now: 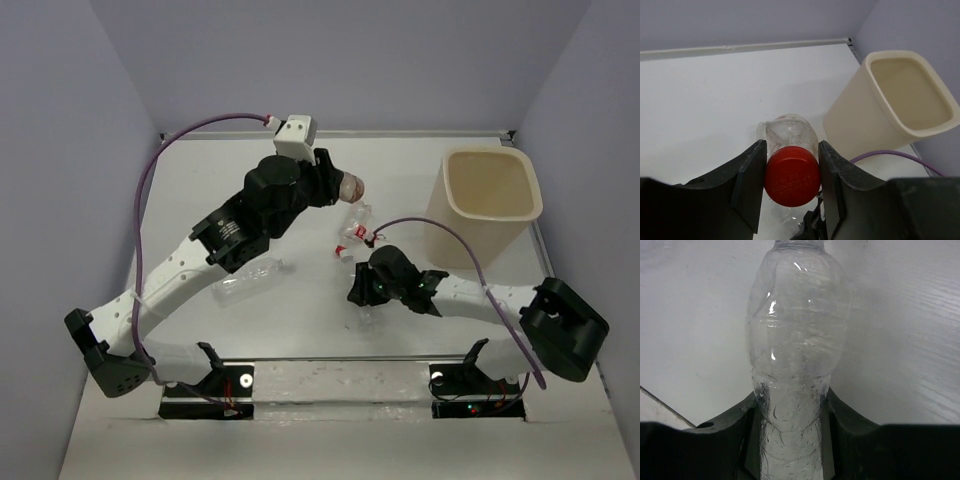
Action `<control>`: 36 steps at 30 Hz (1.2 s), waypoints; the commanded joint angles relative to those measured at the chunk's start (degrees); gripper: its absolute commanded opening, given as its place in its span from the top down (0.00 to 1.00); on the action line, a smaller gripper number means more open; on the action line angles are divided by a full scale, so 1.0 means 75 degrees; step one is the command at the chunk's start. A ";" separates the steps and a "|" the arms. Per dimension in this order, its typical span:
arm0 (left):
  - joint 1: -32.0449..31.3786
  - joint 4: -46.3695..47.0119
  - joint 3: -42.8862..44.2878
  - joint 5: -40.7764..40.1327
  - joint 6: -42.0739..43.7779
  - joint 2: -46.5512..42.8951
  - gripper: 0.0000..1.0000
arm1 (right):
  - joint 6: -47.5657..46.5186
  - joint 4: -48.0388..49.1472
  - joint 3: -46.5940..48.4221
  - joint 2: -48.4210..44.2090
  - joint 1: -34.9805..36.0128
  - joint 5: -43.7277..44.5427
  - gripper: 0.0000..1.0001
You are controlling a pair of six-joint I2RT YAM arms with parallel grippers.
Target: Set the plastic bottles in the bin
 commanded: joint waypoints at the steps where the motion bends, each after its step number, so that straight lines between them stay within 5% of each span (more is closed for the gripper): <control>1: 0.0044 0.1319 0.1007 -0.0005 0.0175 0.0546 1.00 | 0.0357 0.0207 -0.0547 -0.1587 0.0033 0.0669 0.72; 10: 0.0067 0.3907 0.2014 0.2359 -0.0667 0.1904 1.00 | 0.0322 -0.2778 -0.0607 -0.5290 0.0033 0.0999 0.79; 17: 0.0067 0.4378 0.3901 0.3907 -0.1278 0.3884 1.00 | 0.0392 -0.3345 -0.0641 -0.6254 0.0033 0.0530 0.80; 25: -0.0038 0.3922 0.5918 0.4203 -0.1360 0.6053 0.99 | 0.0404 -0.3755 -0.0559 -0.6852 0.0033 0.0471 0.81; 27: -0.0050 0.3607 0.6176 0.4226 -0.1255 0.6369 0.86 | 0.0392 -0.3849 -0.0419 -0.6957 0.0033 0.0517 0.81; 28: -0.0050 0.3455 0.6386 0.4192 -0.1185 0.6417 0.60 | 0.0357 -0.3872 -0.0361 -0.7039 0.0033 0.0564 0.81; 32: -0.0027 0.2845 0.6447 0.3246 -0.0401 0.6044 0.01 | 0.0182 -0.3978 0.0014 -0.7064 0.0033 0.0902 0.81; 36: 0.0183 0.2842 0.4895 0.2472 0.0209 0.4432 0.01 | -0.0240 -0.3920 0.0902 -0.6572 0.0033 0.1290 0.82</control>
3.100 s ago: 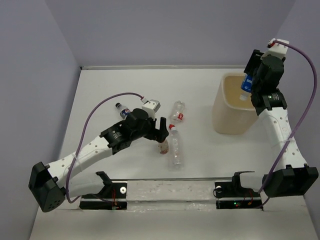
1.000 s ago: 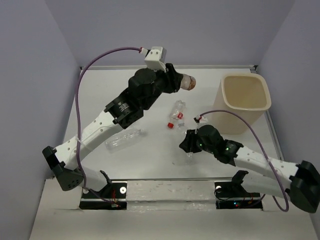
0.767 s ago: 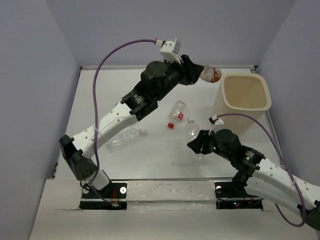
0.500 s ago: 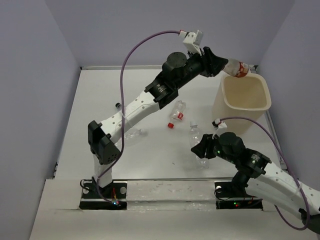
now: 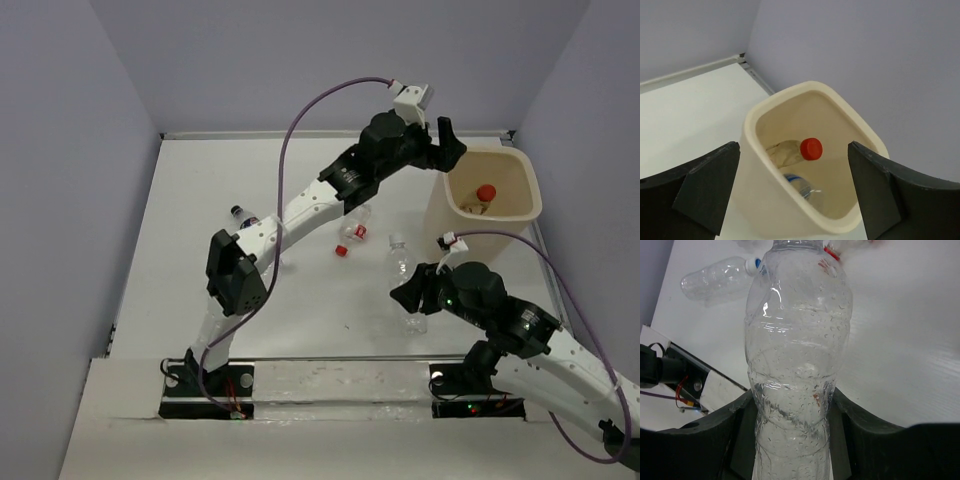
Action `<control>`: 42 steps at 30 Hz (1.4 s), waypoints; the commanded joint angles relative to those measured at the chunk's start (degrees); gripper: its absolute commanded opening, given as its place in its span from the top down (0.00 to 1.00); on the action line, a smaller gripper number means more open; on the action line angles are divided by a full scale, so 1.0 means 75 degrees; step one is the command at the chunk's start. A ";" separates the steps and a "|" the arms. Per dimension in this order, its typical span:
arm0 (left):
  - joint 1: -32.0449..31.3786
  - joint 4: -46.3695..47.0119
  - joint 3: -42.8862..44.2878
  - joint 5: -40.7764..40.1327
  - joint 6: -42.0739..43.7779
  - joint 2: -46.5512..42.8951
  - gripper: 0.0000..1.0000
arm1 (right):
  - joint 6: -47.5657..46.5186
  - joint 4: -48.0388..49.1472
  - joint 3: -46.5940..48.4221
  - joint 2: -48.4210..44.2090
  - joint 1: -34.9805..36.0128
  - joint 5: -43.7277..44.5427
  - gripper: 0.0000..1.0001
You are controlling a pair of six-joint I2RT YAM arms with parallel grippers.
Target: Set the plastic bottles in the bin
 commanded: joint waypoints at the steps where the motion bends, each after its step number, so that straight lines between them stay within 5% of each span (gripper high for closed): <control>1: 0.0231 0.0352 -0.1125 -0.0964 0.0810 -0.2500 0.01 | -0.0662 0.0300 0.1234 0.0382 0.0030 0.0757 0.83; 3: 0.0336 0.0620 -0.2109 -0.1430 0.0811 -0.3551 0.01 | -0.0862 0.0499 0.1551 0.0605 0.0030 0.1016 0.84; 6: 0.0453 0.1147 -0.5090 -0.2005 0.0636 -0.4969 0.01 | -0.1108 0.0698 0.2300 0.0851 0.0030 0.1882 0.88; 11: 0.0805 0.1056 -0.7629 -0.2569 -0.0265 -0.6065 0.01 | -0.2583 0.1529 0.3482 0.1272 0.0030 0.4528 0.95; 16: 0.0911 0.1078 -0.9237 -0.2712 -0.0689 -0.6007 0.01 | -0.6008 0.5274 0.3720 0.1951 -0.0261 0.6732 0.95; 26: 0.0911 0.1970 -1.0095 -0.3203 -0.0327 -0.5481 0.01 | -0.4582 0.5867 0.4412 0.4049 -0.4922 0.4592 0.95; 33: 0.0946 0.2087 -0.9216 -0.2513 0.0340 -0.4181 0.01 | -0.3279 0.6101 0.3874 0.4789 -0.5747 0.3643 0.93; 36: 0.0970 0.2144 -0.8911 -0.2663 0.0412 -0.3723 0.01 | -0.3020 0.6172 0.3056 0.4485 -0.5747 0.3244 0.81; 39: 0.0993 0.2286 -0.8794 -0.2688 0.0517 -0.3442 0.01 | -0.2973 0.5730 0.2771 0.4099 -0.5747 0.3009 0.43; 40: 0.1005 0.2239 -0.8619 -0.2711 0.0541 -0.3348 0.01 | -0.2903 0.5529 0.2771 0.3935 -0.5747 0.2940 0.18; 42: 0.1005 0.2227 -0.8385 -0.2711 0.0599 -0.3091 0.01 | -0.2937 0.4899 0.2980 0.3805 -0.5747 0.2717 0.07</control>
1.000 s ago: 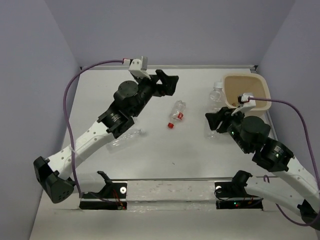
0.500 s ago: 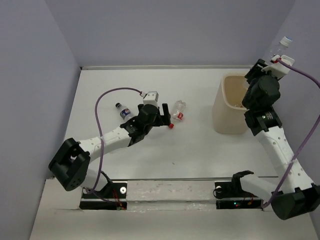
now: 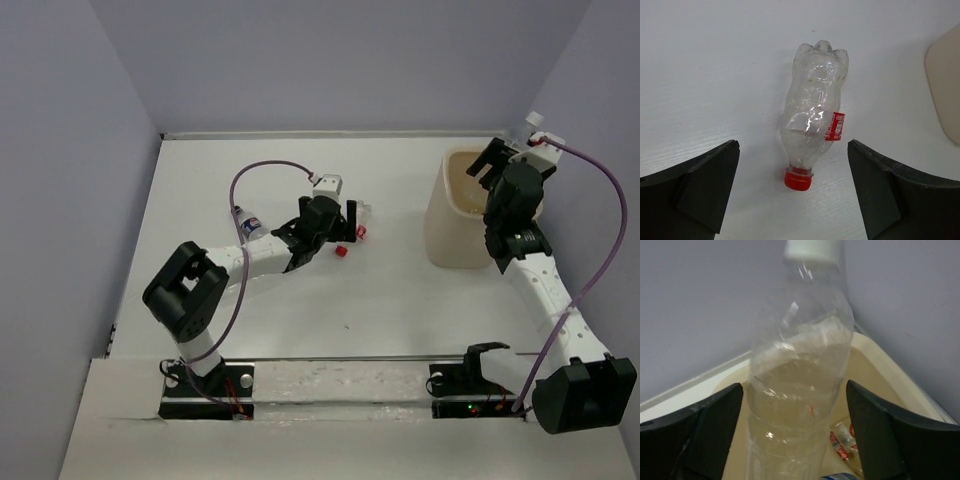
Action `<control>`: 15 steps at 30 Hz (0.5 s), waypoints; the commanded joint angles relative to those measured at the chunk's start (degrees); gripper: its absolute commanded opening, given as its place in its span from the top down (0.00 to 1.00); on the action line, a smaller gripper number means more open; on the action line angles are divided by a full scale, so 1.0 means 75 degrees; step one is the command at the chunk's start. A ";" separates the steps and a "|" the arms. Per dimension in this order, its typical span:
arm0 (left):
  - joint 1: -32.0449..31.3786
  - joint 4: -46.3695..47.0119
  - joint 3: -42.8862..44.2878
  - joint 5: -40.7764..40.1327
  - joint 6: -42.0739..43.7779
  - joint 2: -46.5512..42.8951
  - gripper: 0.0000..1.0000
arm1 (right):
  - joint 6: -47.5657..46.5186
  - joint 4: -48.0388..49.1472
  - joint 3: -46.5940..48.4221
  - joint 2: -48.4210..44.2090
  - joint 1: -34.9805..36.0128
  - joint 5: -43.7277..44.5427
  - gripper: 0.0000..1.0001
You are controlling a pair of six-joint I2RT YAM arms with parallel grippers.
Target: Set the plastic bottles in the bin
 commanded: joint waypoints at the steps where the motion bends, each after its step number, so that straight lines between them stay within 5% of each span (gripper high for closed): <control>1: 0.0052 0.0383 0.0735 -0.0097 0.0337 0.0314 0.01 | 0.0198 -0.0511 0.0356 -0.0610 0.0000 -0.0701 0.06; 15: 0.0169 -0.0776 0.2833 0.0407 0.0689 0.2622 0.05 | 0.1123 -0.1989 -0.0134 -0.2040 0.0000 -0.4217 0.06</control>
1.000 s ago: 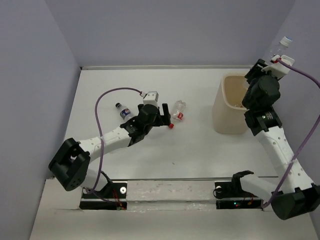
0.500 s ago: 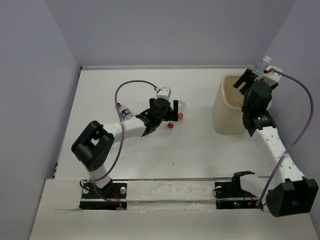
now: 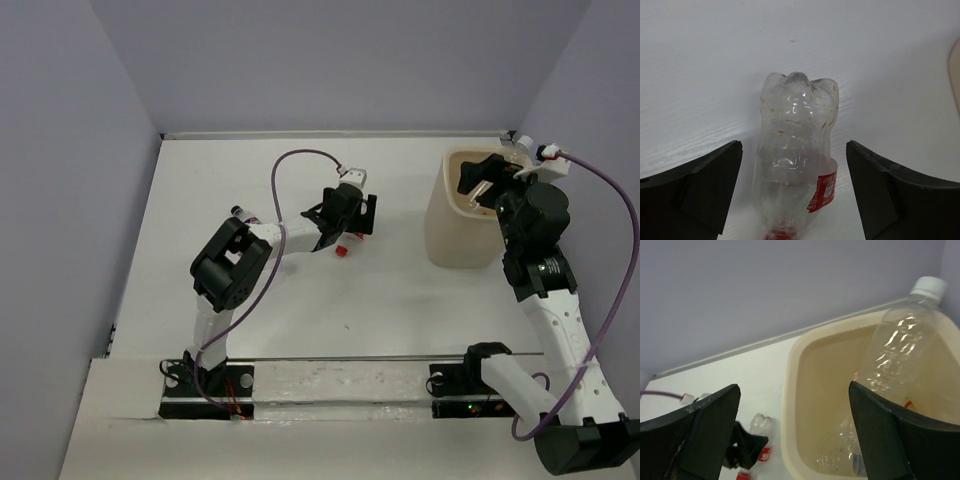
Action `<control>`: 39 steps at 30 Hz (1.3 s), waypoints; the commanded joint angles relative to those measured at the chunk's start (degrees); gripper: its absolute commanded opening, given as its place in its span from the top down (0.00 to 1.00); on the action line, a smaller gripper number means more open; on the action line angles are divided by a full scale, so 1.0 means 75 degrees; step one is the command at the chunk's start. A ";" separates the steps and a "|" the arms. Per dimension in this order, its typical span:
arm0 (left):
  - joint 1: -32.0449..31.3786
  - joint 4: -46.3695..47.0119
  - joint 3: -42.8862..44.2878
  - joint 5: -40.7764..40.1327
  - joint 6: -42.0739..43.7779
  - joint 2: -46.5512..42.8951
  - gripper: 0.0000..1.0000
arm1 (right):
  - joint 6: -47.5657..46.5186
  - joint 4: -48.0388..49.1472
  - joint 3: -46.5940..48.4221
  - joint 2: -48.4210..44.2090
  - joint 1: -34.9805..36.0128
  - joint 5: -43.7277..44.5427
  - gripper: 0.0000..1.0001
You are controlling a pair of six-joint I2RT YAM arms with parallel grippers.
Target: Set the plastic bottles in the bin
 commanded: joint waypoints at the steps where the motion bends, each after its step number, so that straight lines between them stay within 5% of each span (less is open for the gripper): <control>1: 0.0084 -0.0401 0.0592 -0.0115 0.0208 0.0266 0.12 | 0.0491 -0.0241 -0.0371 -0.0475 0.0000 -0.1749 0.06; 3: 0.0108 -0.0425 0.0675 -0.0092 0.0162 0.0441 0.18 | 0.0585 -0.0299 -0.0500 -0.0617 0.0000 -0.2171 0.07; 8: 0.0131 -0.0145 0.0547 0.0072 -0.0014 0.0408 0.58 | 0.0891 -0.0322 -0.0969 -0.0968 0.0350 -0.3181 0.09; 12: 0.0166 0.0428 -0.0026 0.0166 -0.0202 -0.0713 0.71 | 0.0762 -0.0487 -0.1133 -0.1074 0.0666 -0.3416 0.09; 21: 0.0342 0.0747 -0.1714 -0.0664 -0.0823 -0.5105 0.72 | 0.0317 -0.0007 -0.1240 -0.0384 0.2213 -0.3640 0.14; 27: 0.0424 -0.0481 -0.2020 -0.2034 -0.0987 -0.7790 0.72 | -0.0070 0.1115 -0.1052 0.1150 0.3759 -0.3816 0.16; 35: 0.0459 -0.1994 -0.1985 -0.2868 -0.0753 -1.0208 0.71 | -0.1533 0.1295 0.0937 0.4770 0.5729 -0.4001 0.14; 39: 0.0460 -0.2673 -0.1891 -0.3067 -0.0624 -1.0853 0.70 | -0.3384 -0.0178 0.3241 0.6703 0.6466 -0.5057 0.08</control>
